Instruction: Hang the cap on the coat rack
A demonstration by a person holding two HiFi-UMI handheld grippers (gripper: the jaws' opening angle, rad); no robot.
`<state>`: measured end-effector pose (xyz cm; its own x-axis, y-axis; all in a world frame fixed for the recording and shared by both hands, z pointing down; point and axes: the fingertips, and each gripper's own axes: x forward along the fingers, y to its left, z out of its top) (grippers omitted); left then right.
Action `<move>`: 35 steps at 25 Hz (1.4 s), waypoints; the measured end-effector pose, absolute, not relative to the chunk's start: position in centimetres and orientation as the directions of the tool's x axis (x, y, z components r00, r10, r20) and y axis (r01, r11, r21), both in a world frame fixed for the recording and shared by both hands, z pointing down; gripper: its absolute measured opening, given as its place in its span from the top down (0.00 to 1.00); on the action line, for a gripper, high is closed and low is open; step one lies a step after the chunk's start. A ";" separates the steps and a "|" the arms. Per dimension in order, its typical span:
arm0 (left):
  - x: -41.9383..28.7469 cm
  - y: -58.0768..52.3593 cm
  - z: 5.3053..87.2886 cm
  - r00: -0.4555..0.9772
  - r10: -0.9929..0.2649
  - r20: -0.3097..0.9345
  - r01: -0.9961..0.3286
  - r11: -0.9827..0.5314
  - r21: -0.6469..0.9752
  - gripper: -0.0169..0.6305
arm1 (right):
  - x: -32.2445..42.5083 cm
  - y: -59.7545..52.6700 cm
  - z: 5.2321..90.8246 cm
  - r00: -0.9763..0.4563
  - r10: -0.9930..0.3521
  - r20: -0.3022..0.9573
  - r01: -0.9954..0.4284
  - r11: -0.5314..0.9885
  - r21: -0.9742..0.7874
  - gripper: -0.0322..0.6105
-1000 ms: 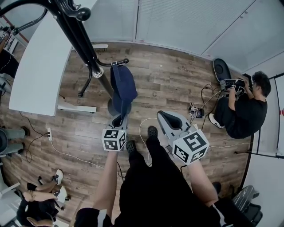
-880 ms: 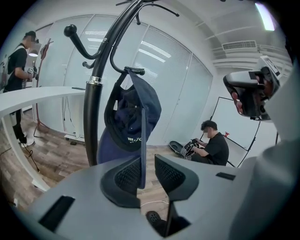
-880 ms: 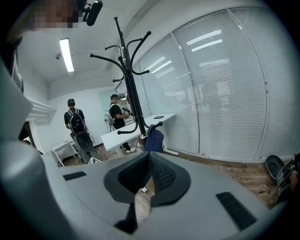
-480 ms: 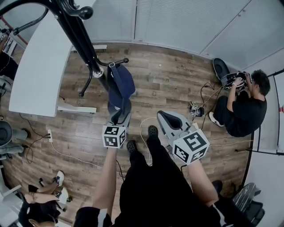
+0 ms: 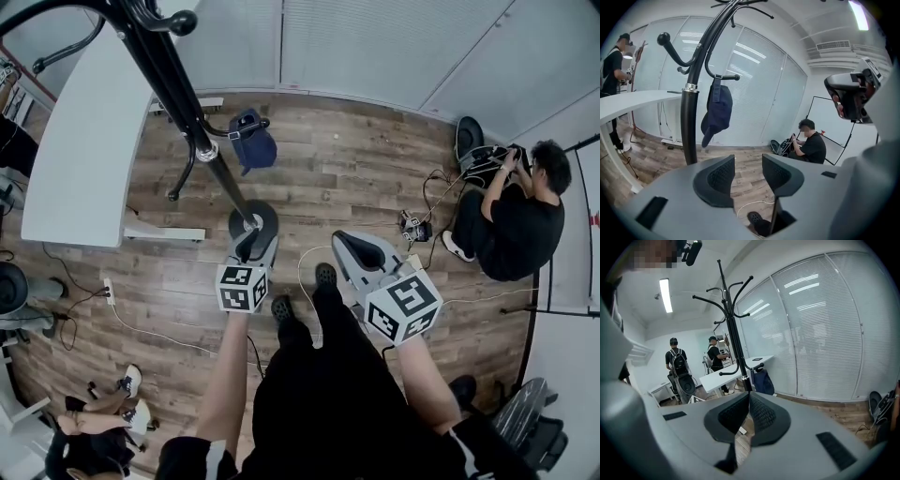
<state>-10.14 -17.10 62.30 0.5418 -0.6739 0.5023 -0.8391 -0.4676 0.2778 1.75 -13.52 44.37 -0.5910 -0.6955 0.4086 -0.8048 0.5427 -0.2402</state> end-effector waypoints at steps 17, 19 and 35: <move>-8.0 -15.3 54.1 0.548 -0.749 0.373 -0.837 -0.490 0.244 0.79 | 1.7 -13.1 41.9 -0.643 -0.707 0.295 -0.766 0.600 -0.233 0.90; -7.8 -15.1 52.8 0.533 -0.770 0.351 -0.846 -0.478 0.236 0.85 | 1.7 -13.4 41.6 -0.661 -0.694 0.284 -0.750 0.621 -0.229 0.90; -1.9 -12.6 41.0 0.434 -0.887 0.158 -0.886 -0.388 0.253 0.95 | 4.6 -14.0 37.7 -0.809 -0.556 0.189 -0.586 0.787 -0.194 0.90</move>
<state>-1.92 -12.56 40.96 0.4339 -0.8870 0.1580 -0.8861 -0.3885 0.2527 4.64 -14.04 37.72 -0.8094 -0.5562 0.1885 -0.5859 0.7868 -0.1941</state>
